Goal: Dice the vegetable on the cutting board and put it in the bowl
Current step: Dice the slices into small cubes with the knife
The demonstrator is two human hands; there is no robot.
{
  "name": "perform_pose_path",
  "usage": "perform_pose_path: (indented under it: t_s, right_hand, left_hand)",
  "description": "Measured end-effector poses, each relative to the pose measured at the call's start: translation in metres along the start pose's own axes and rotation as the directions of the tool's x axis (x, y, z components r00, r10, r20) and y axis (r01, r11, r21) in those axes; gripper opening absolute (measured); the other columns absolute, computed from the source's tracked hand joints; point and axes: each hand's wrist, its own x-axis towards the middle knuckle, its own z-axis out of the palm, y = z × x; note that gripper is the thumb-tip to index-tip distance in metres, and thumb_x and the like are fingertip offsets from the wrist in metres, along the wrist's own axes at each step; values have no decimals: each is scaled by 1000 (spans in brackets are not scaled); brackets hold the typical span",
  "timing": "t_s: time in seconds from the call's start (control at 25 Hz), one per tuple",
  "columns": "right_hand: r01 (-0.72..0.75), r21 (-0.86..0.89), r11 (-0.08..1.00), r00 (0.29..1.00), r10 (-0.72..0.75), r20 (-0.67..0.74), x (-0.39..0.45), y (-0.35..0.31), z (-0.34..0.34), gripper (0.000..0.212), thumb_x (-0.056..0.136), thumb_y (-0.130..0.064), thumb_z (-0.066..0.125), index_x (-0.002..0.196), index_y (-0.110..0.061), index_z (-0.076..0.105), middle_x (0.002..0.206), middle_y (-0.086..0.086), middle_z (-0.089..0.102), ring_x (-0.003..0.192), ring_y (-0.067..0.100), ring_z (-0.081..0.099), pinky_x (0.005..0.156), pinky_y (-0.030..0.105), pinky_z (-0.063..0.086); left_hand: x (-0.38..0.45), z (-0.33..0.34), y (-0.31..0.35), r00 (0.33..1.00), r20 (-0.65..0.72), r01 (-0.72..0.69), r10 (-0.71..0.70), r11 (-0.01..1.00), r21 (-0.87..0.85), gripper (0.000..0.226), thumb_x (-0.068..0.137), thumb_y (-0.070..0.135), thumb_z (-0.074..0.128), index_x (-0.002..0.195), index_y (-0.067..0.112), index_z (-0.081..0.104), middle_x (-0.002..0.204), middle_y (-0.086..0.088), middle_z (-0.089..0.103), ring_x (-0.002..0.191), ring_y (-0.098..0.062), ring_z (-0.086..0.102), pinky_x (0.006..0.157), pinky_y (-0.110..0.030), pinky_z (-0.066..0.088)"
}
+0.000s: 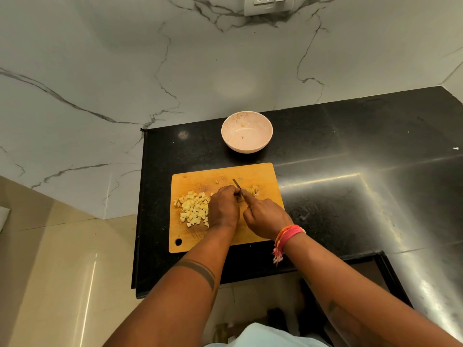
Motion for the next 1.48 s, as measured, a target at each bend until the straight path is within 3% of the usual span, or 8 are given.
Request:
perform_pose_path:
  t_s: [0.2,0.36,0.6,0.8,1.04,1.2,1.32,1.48]
  right_hand:
    - [-7,-21,1000,1000,7,11,-3,-2,3,64,101,-32,35,161,-28,15,94,17,64,72,29,51,62,37,38]
    - [-27,-54,998,1000,27,14,-53,12,23,67,102,-34,35,161,-34,3,69,2,54,57,21,51,55,37,46]
    - [-20,-46,999,999,19,-38,-80,21,23,66,101,-37,33,160,-36,6,62,-1,55,52,20,53,51,36,44]
    - [-9,-29,1000,997,7,-79,-60,13,8,66,101,-34,35,161,-36,7,63,0,54,52,18,52,52,37,47]
    - [28,-55,998,999,-29,-19,-17,2,0,63,100,-32,36,161,-30,18,71,5,52,60,26,49,55,38,39]
    - [28,-25,999,1000,-27,14,6,-4,-3,62,101,-30,34,161,-27,19,79,6,53,59,17,44,59,36,36]
    - [15,-22,1000,1000,-14,14,-6,-2,7,64,101,-30,35,162,-27,13,88,17,62,67,28,50,61,37,36]
    - [-9,-51,999,1000,10,18,-50,11,29,68,102,-35,34,161,-34,0,69,3,56,56,23,51,52,37,41]
  left_hand:
    - [3,-1,-1,1000,11,5,-5,1000,6,16,98,19,60,100,27,74,105,5,73,86,-16,65,75,-30,56]
    - [1,0,2,1000,-19,-3,3,1000,24,21,96,12,62,108,23,74,112,2,73,94,-20,66,76,-25,51]
    - [-5,-1,0,998,-54,-20,19,1000,-14,20,96,10,61,106,19,76,111,0,73,96,-20,65,76,-24,48]
    - [-6,1,0,998,-66,3,-7,999,-51,19,96,11,61,102,20,76,107,2,73,92,-18,65,76,-28,52]
    - [-3,0,-3,999,-39,34,-37,997,-70,19,96,15,60,98,23,77,103,2,74,87,-19,65,72,-29,52]
    - [-3,-1,-2,999,-38,24,-28,995,-94,18,98,19,60,97,23,77,103,1,74,87,-19,66,75,-33,56]
    - [1,1,-4,998,-45,50,-54,995,-88,16,96,17,62,94,24,76,102,3,74,84,-15,63,71,-27,52]
    - [-1,0,-1,996,-71,58,-63,996,-64,21,96,9,59,98,21,76,106,2,74,84,-12,59,70,-21,41]
